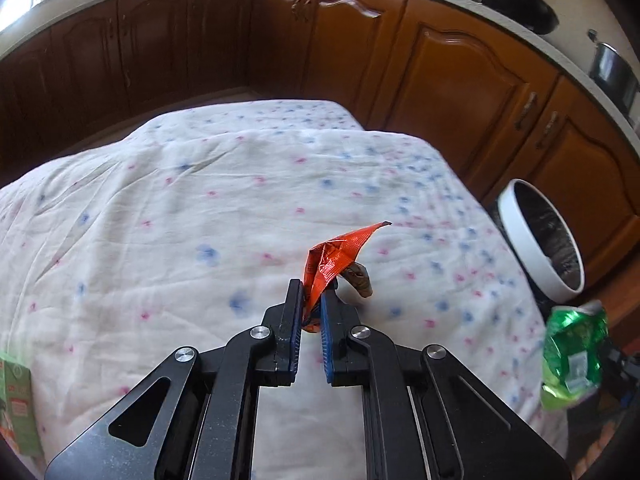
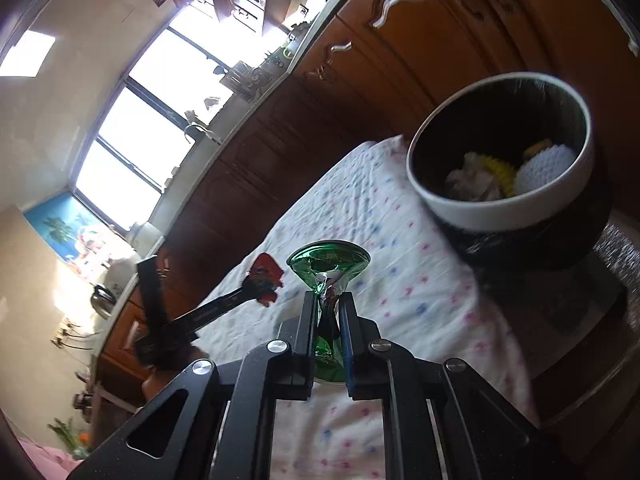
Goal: Collect trash
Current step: 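Carry the green can and orange wrapper over the trash bin with both grippers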
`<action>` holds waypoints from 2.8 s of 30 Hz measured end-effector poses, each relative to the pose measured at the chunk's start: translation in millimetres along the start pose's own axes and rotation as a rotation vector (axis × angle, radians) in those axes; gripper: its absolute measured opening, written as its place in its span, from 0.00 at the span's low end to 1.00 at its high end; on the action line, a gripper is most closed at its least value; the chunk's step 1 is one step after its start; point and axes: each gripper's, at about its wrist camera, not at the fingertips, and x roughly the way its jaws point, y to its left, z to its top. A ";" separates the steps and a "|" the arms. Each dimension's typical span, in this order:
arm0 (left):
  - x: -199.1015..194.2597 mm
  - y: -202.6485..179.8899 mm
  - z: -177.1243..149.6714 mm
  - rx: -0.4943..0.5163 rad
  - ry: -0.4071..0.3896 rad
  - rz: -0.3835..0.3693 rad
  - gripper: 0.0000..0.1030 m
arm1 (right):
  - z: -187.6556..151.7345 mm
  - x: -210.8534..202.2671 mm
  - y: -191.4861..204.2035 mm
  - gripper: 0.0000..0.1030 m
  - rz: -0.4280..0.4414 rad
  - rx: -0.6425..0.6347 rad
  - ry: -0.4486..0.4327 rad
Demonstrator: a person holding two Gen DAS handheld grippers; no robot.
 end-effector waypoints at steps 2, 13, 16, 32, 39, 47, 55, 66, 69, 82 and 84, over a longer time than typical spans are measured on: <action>-7.0 -15.0 -2.9 0.018 -0.010 -0.023 0.07 | 3.6 -5.2 -1.7 0.10 -0.018 -0.012 -0.016; -38.5 -110.4 -15.4 0.152 -0.039 -0.117 0.07 | 23.4 -37.4 -18.9 0.10 -0.099 -0.051 -0.090; -38.5 -128.7 -16.0 0.172 -0.025 -0.122 0.07 | 29.4 -45.9 -25.8 0.10 -0.112 -0.043 -0.112; -39.5 -186.6 -10.0 0.250 -0.039 -0.151 0.07 | 63.6 -71.3 -42.2 0.10 -0.188 -0.060 -0.210; -32.1 -201.8 2.3 0.264 -0.042 -0.156 0.07 | 82.3 -74.0 -46.7 0.10 -0.226 -0.080 -0.239; -26.9 -217.9 22.3 0.276 -0.062 -0.164 0.07 | 90.5 -72.0 -50.3 0.10 -0.263 -0.092 -0.253; -10.0 -235.9 37.0 0.300 -0.050 -0.162 0.07 | 99.8 -55.7 -58.4 0.10 -0.303 -0.100 -0.219; 24.9 -257.6 45.2 0.330 0.006 -0.156 0.07 | 105.6 -30.9 -70.6 0.10 -0.353 -0.109 -0.151; 31.1 -262.2 45.7 0.339 0.021 -0.158 0.07 | 107.9 -26.3 -70.5 0.10 -0.365 -0.117 -0.138; 59.4 -272.8 48.5 0.355 0.089 -0.149 0.07 | 116.2 -7.8 -80.5 0.10 -0.397 -0.113 -0.084; 62.4 -275.0 48.2 0.361 0.100 -0.148 0.07 | 119.0 -5.9 -81.3 0.10 -0.399 -0.110 -0.080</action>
